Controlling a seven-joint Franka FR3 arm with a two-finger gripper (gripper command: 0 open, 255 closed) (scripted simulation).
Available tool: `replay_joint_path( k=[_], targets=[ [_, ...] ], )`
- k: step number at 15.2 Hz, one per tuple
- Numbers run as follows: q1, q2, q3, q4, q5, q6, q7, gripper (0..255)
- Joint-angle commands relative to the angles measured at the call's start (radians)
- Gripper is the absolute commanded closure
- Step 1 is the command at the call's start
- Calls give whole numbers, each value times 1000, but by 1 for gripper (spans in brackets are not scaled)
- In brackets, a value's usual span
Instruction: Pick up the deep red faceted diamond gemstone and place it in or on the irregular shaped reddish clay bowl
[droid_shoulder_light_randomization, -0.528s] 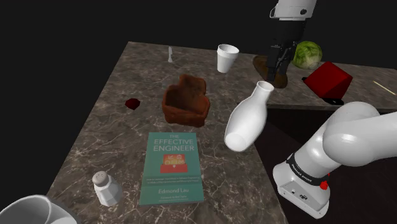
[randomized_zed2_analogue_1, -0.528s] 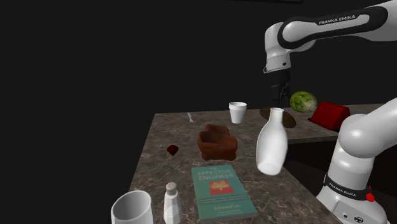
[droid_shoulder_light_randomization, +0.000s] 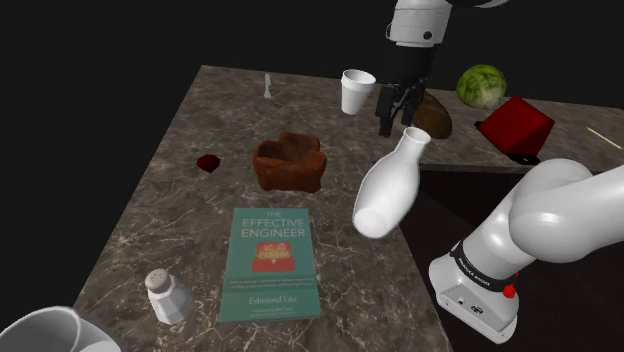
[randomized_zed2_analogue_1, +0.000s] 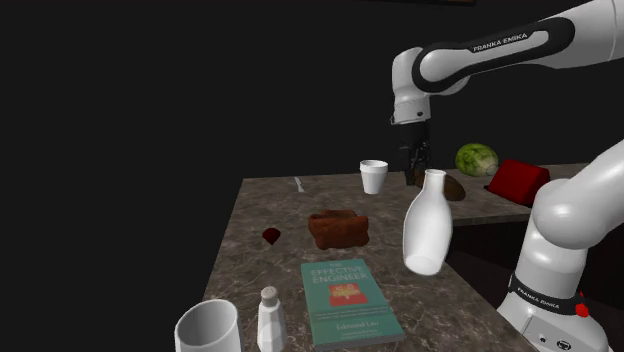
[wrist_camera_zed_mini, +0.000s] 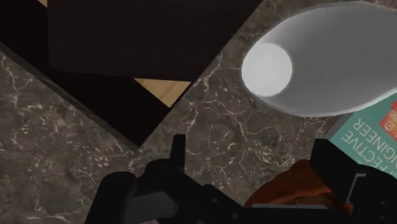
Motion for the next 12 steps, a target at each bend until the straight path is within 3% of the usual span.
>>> replay_joint_path(
  k=[1,12],
  targets=[
    [9,60,27,25,12,53,21,0],
    [49,410,171,206,-4,308,161,0]
  ],
)
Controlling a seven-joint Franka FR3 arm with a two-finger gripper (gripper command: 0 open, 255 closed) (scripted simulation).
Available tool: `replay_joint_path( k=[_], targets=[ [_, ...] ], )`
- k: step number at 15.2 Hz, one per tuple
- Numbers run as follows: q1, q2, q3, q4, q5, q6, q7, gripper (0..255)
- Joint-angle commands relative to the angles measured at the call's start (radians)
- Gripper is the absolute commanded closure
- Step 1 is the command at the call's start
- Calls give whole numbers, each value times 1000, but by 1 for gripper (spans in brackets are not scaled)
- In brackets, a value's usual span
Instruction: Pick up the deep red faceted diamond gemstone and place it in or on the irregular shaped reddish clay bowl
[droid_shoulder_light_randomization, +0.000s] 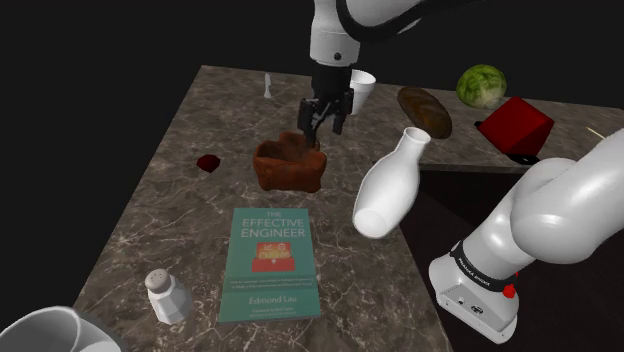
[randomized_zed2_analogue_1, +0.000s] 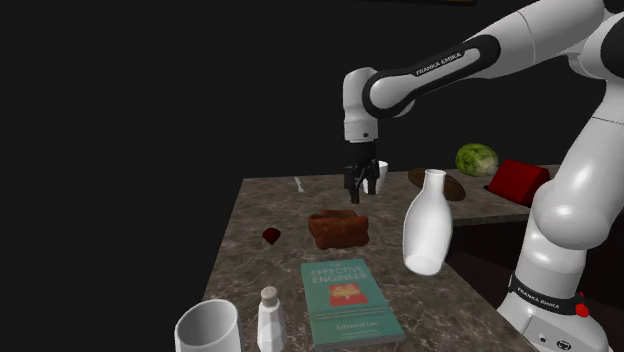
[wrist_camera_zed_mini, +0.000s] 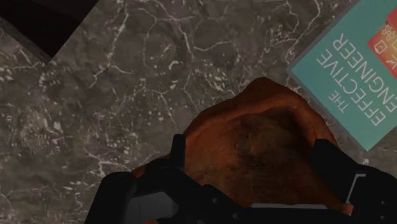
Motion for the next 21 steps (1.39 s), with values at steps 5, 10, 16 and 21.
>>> replay_joint_path(
  k=[5,10,16,21],
  targets=[
    [27,217,65,155,-69,101,102,0],
    [65,400,92,316,-158,143,187,0],
    [143,626,91,560,-273,144,273,0],
    [199,761,77,718,-330,131,305,0]
  ],
)
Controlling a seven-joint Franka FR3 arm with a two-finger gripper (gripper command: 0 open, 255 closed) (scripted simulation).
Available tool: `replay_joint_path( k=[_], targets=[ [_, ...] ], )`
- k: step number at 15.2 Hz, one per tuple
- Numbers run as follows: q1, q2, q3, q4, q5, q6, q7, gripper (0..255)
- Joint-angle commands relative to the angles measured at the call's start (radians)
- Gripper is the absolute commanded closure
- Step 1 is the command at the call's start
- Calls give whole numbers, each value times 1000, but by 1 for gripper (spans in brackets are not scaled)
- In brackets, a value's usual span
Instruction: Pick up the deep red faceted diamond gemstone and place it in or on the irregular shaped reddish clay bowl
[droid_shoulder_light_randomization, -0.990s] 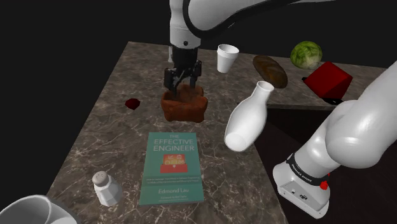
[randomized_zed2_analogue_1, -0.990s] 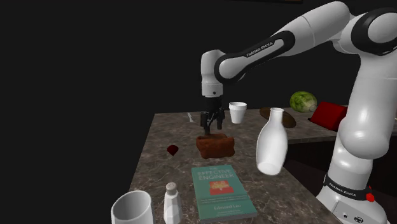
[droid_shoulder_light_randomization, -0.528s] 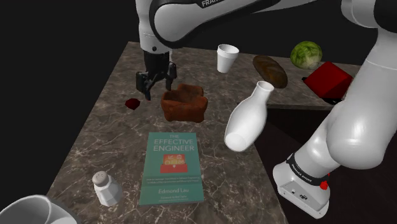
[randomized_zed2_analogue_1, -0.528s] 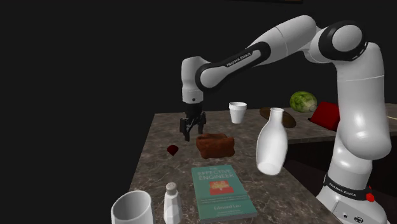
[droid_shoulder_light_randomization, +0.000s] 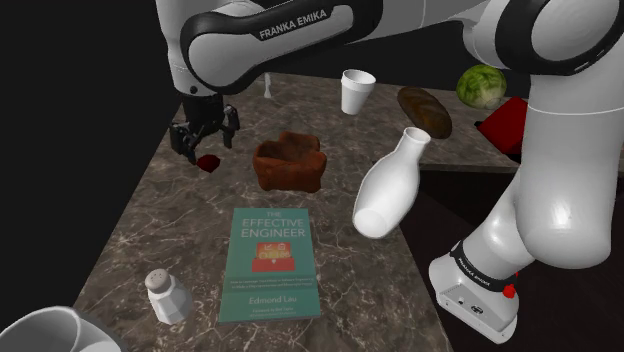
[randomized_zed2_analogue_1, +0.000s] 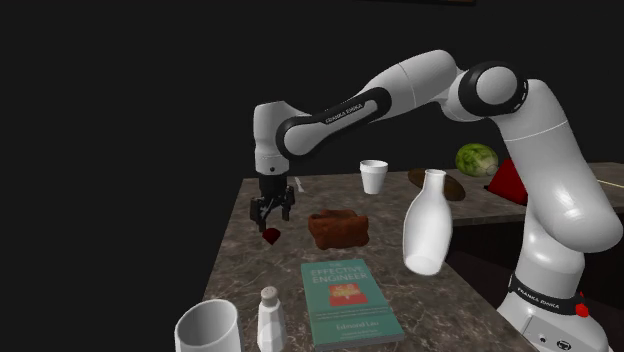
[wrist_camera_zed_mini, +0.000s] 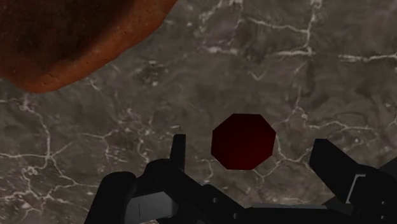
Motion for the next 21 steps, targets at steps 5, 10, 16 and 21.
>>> replay_joint_path(
  k=[5,10,16,21],
  targets=[
    [10,46,-9,-6,-18,53,11,0],
    [11,55,-11,-14,-22,69,13,0],
    [11,55,-11,-14,-22,69,13,255],
    [11,55,-11,-14,-22,69,13,255]
  ],
)
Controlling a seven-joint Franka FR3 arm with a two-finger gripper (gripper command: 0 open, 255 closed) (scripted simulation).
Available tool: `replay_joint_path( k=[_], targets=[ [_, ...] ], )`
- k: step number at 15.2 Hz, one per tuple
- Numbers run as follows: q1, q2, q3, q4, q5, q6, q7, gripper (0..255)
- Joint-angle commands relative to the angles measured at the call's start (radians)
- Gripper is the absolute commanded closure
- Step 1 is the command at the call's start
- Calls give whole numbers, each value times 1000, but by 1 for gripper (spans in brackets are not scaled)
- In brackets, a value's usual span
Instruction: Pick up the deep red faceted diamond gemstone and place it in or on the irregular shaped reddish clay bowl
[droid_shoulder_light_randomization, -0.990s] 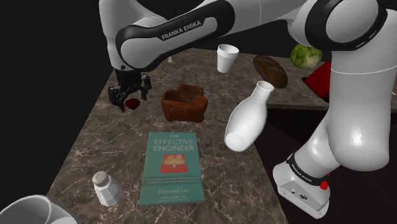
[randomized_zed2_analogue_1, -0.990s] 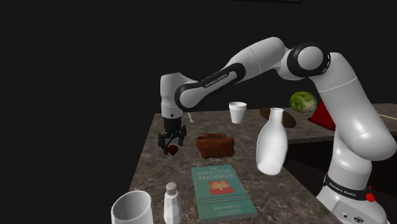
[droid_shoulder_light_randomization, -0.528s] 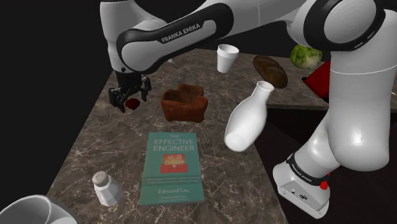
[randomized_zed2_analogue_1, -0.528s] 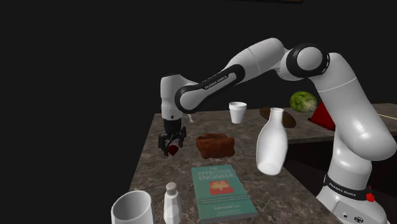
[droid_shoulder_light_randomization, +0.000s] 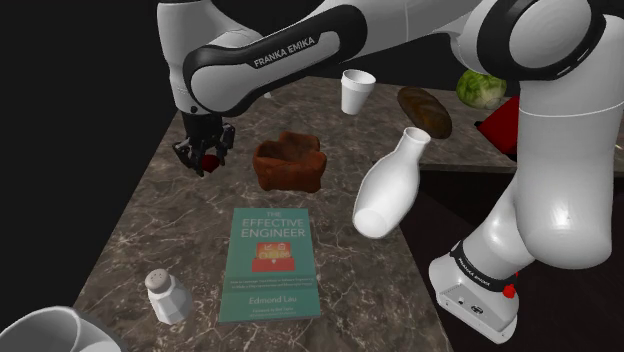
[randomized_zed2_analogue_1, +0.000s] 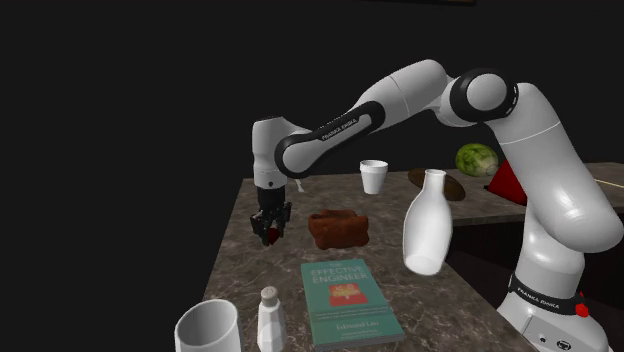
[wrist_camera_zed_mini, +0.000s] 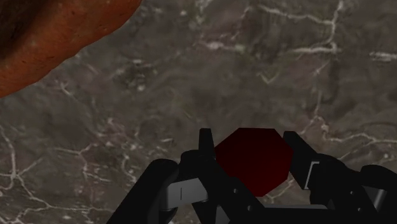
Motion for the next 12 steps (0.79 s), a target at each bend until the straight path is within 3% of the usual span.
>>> replay_joint_path(
  k=[1,12],
  targets=[
    [0,0,0,0,0,0,0,255],
    [-3,-43,11,57,19,-98,-12,255]
  ],
)
